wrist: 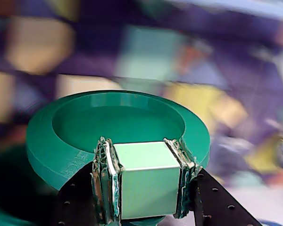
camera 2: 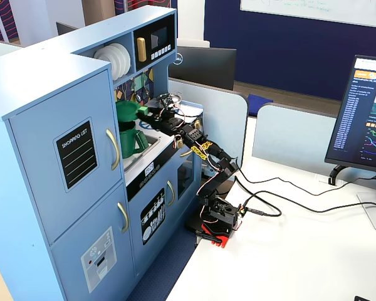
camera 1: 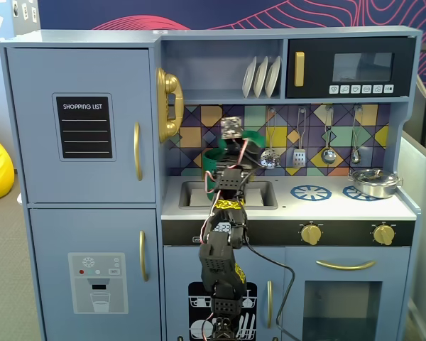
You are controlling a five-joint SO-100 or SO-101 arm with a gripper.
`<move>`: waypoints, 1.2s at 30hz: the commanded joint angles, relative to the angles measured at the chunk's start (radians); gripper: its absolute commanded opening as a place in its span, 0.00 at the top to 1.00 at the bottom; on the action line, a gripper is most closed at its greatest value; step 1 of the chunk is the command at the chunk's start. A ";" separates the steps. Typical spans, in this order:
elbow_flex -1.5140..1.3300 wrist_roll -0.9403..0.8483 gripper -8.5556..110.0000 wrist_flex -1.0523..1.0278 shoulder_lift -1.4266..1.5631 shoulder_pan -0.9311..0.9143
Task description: Take off the lid from the green recipient and place it on the counter
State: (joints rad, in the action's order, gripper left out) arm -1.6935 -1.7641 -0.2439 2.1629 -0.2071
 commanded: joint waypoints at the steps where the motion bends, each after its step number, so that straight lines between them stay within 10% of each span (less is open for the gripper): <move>1: 0.067 -0.021 0.93 -0.003 0.031 -0.133; 36: -0.466 0.025 0.93 0.506 -0.161 -0.422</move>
State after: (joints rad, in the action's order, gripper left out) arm -2.1598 -1.7426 0.2071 1.9972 -0.6151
